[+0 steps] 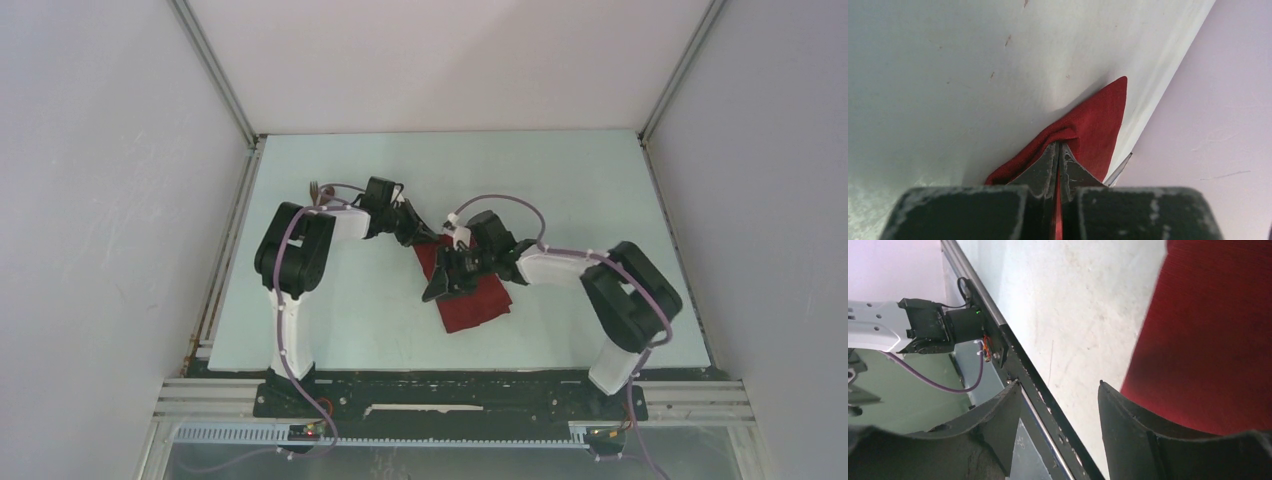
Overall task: Fold the napkin into a case and place the utensils inside
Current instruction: Smooth out the 2/3-rectangle-folded napkin at the center of the board.
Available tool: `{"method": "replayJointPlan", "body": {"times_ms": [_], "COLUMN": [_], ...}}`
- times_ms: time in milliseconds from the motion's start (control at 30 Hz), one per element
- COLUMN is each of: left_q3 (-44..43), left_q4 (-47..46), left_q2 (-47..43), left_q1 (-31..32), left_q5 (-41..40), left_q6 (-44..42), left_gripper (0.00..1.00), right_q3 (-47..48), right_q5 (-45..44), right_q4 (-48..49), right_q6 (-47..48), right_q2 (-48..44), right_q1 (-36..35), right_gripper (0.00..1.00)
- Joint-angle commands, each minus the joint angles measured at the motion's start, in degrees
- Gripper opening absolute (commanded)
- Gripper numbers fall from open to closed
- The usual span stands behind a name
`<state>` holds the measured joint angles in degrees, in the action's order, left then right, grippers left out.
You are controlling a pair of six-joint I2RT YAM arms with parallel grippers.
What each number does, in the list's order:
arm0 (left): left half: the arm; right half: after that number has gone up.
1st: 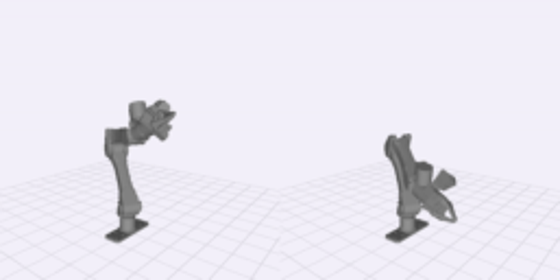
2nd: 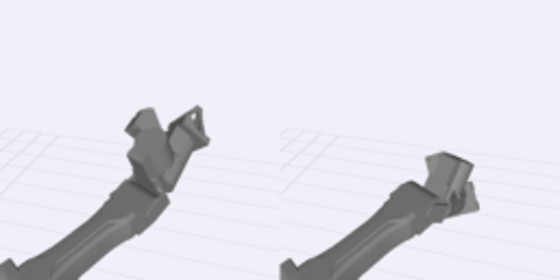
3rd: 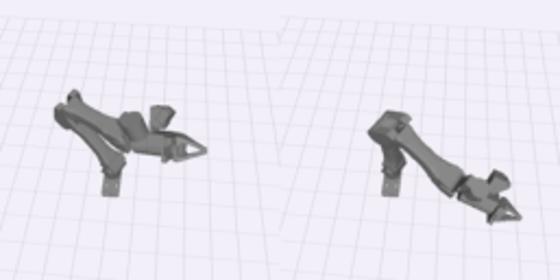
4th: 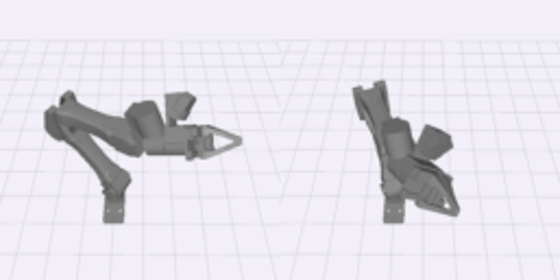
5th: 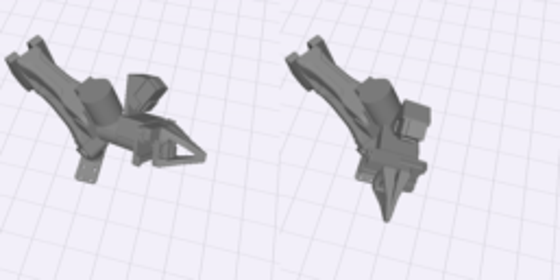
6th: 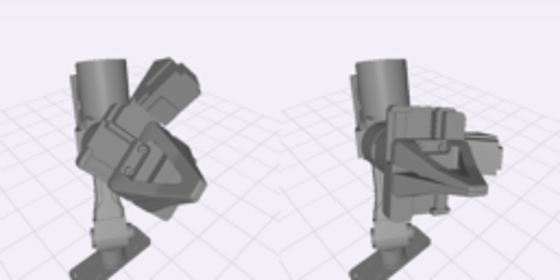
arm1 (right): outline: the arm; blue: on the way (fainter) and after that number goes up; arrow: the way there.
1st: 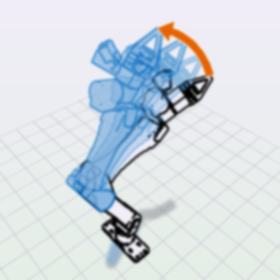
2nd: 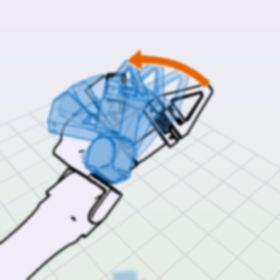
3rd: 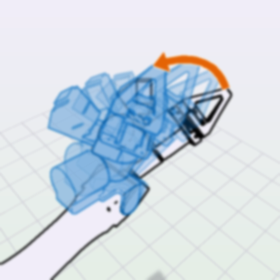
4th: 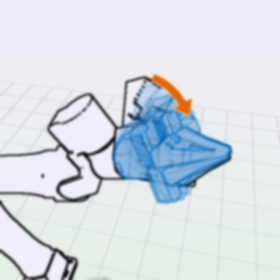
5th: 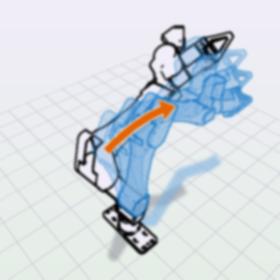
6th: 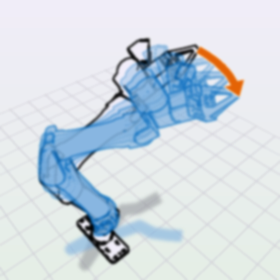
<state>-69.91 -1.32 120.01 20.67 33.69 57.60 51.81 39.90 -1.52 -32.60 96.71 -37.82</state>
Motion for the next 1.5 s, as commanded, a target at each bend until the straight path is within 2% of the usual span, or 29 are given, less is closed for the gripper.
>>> {"method": "replayJointPlan", "body": {"times_ms": [0, 200, 400, 600, 800, 1167, 1333, 1467], "left_q3": [-2.07, -1.77, -1.09, -1.02, -1.42, -1.99, -2.11, -2.63], "left_q4": [-0.39, -0.37, -0.02, 0.46, 0.44, -0.12, -0.09, -0.15], "left_q2": [1.6, 1.72, 1.28, 1.83, 2.66, 3.9, 4.12, 4.11], "left_q1": [0.01, -0.06, -0.49, -0.88, -1.06, -1.14, -1.15, -1.15], "left_q5": [-0.17, 0.0, -0.15, -0.21, -0.31, -0.31, -0.51, -0.62], "left_q6": [0.45, 0.28, -0.4, -0.74, -0.85, -0.52, -0.72, -0.91], "left_gripper": [0.02, 0.01, 0.01, 0.0, 0.0, 0.0, 0.0, 0.0], "right_q3": [0.31, 1.49, 10.74, 11.54, 4.1, -11.88, -18.9, -23.29], "right_q5": [8.07, 10.02, 11.4, 11.11, 10.91, 10.65, 11.06, 10.73], "right_q4": [15.32, 22.84, 22.32, 21.78, 21.79, 26.89, 32.96, 32.54], "right_q6": [-3.8, -5.94, -4.82, -5.23, -4.71, -7.84, -11.66, -11.76], "right_q2": [5.36, 8.25, 18.32, 22.42, 19.18, 10.06, 6.95, 2.95], "right_q1": [-0.8, 2.27, 4.26, 4.58, 2.91, 0.47, 0.08, 0.1], "right_gripper": [0.65, 0.68, 0.68, 0.68, 0.67, 0.67, 0.66, 0.66]}}
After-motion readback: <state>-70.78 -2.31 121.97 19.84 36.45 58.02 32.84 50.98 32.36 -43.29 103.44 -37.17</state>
